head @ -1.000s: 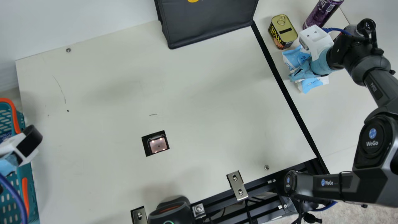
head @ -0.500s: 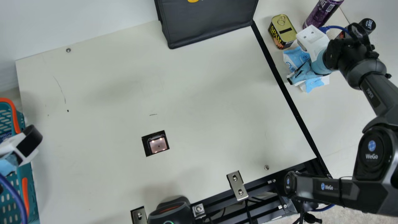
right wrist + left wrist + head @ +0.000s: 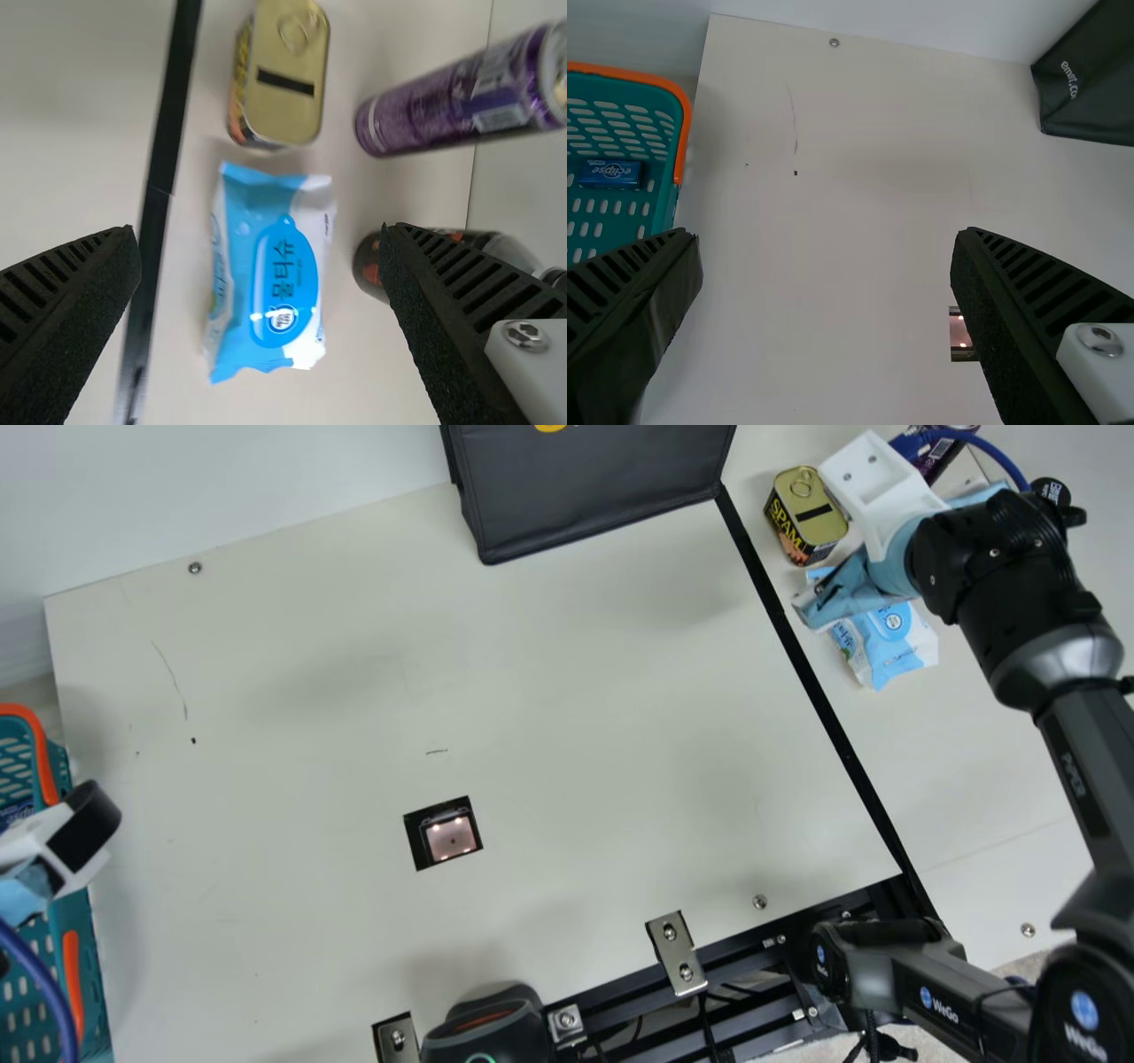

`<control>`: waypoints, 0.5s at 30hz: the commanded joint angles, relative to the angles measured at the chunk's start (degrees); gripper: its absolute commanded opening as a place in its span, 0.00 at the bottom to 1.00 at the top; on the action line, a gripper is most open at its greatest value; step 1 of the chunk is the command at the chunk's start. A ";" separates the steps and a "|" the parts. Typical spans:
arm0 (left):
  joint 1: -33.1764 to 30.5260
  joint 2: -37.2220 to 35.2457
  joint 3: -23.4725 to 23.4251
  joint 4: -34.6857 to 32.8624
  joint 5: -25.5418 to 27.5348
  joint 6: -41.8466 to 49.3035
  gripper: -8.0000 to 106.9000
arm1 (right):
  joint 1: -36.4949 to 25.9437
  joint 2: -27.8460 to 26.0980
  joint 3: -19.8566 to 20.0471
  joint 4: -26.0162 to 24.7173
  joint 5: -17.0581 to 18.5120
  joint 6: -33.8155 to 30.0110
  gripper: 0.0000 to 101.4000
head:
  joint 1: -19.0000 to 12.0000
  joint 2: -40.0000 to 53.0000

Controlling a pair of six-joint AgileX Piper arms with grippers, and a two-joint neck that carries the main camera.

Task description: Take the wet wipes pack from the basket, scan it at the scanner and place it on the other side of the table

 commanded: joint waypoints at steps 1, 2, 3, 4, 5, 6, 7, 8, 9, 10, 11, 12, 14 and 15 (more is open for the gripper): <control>0.00 0.00 0.00 0.00 0.00 0.00 0.85 | 2.87 -1.88 -1.89 1.47 2.97 1.18 0.94 | -1.66 -0.13; 0.00 0.00 0.00 0.00 0.00 0.00 0.85 | 4.01 -2.64 -2.76 2.06 4.17 1.83 0.94 | -1.66 -0.13; 0.00 0.00 0.00 0.00 0.00 0.00 0.85 | 5.11 -3.39 -3.62 2.54 5.33 2.54 0.94 | -1.66 -0.13; 0.00 0.00 0.00 0.00 0.00 0.00 0.85 | 6.28 -4.10 -4.55 2.96 6.54 3.36 0.94 | -1.66 -0.13; 0.00 0.00 0.00 0.00 0.00 0.00 0.85 | 7.47 -4.77 -5.51 3.37 7.75 4.22 0.94 | -1.66 -0.13; 0.00 0.00 0.00 0.00 0.00 0.00 0.85 | 8.63 -5.43 -6.44 3.71 8.94 5.09 0.94 | -1.66 -0.13; 0.00 0.00 0.00 0.00 0.00 0.00 0.85 | 9.91 -6.10 -7.38 3.94 10.12 6.08 0.94 | -1.66 -0.13; 0.00 0.00 0.00 0.00 0.00 0.00 0.85 | 11.16 -6.77 -8.34 4.19 11.30 7.07 0.94 | -1.66 -0.13; 0.00 0.00 0.00 0.00 0.00 0.00 0.85 | 12.43 -7.42 -9.29 4.39 12.44 8.05 0.94 | -1.66 -0.13; 0.00 0.00 0.00 0.00 0.00 0.00 0.85 | 13.74 -8.06 -10.26 4.54 13.53 9.06 0.94 | -1.66 -0.13; 0.00 0.00 0.00 0.00 0.00 0.00 0.85 | 15.08 -8.72 -11.21 4.69 14.61 10.11 0.94 | -1.66 -0.13; 0.00 0.00 0.00 0.00 0.00 0.00 0.85 | 16.32 -9.41 -12.09 4.90 15.64 11.05 0.94 | -1.66 -0.13; 0.00 0.00 0.00 0.00 0.00 0.00 0.85 | 18.94 -10.73 -13.96 4.90 17.55 13.24 0.94 | -1.66 -0.13; 0.00 0.00 0.00 0.00 0.00 0.00 0.85 | 20.23 -11.38 -14.89 4.85 18.46 14.30 0.94 | -1.66 -0.13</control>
